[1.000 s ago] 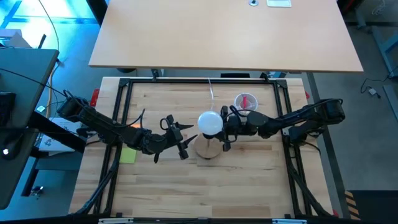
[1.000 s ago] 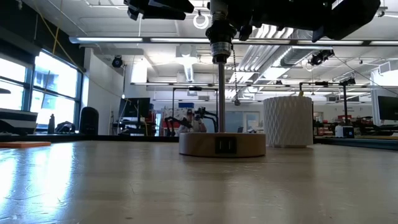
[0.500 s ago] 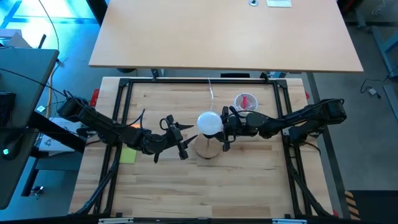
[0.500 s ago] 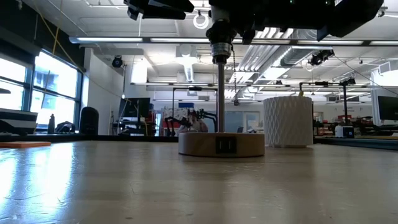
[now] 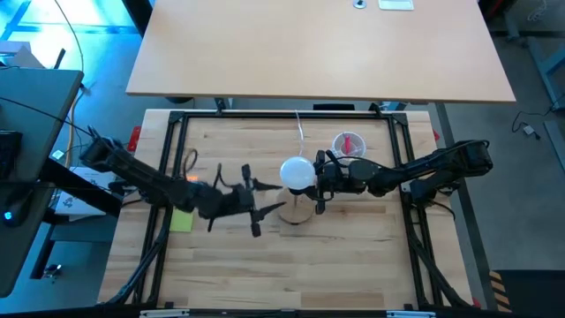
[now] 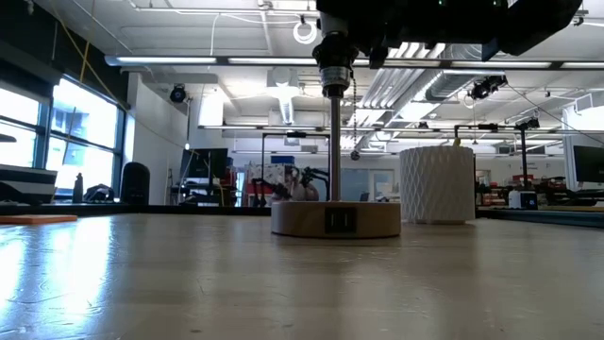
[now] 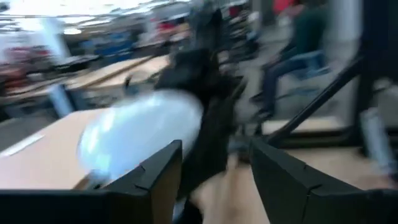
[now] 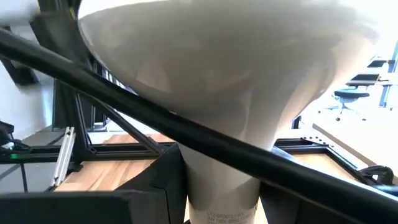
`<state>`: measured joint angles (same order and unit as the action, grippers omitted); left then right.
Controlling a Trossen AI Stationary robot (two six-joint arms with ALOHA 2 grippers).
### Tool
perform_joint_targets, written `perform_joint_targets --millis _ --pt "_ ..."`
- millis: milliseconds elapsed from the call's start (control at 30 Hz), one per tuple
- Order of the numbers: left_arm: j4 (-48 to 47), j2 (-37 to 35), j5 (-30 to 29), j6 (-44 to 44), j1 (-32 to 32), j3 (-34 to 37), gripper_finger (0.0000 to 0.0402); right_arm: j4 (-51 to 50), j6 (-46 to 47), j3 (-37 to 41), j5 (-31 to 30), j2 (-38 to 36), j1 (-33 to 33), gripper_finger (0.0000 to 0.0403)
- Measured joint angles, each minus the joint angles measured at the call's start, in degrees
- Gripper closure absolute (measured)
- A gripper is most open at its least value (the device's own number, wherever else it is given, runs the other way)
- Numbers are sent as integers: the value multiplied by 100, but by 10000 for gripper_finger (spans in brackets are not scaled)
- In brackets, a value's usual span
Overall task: Screw lightbulb
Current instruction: Insert the light bulb into the brown lamp
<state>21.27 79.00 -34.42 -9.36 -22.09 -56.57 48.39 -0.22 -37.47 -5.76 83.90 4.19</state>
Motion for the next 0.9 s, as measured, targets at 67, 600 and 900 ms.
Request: perform_joint_targets --millis 67,600,900 --pt "-700 -41 386 76 191 -520 237 -16 18 -1 -2 0 2 258" --pt "-3450 766 2591 334 1697 -2488 313 -41 39 11 -9 4 0 259" --pt "-3410 960 2574 285 1718 -2501 331 -372 -19 57 -9 -24 -4 195"
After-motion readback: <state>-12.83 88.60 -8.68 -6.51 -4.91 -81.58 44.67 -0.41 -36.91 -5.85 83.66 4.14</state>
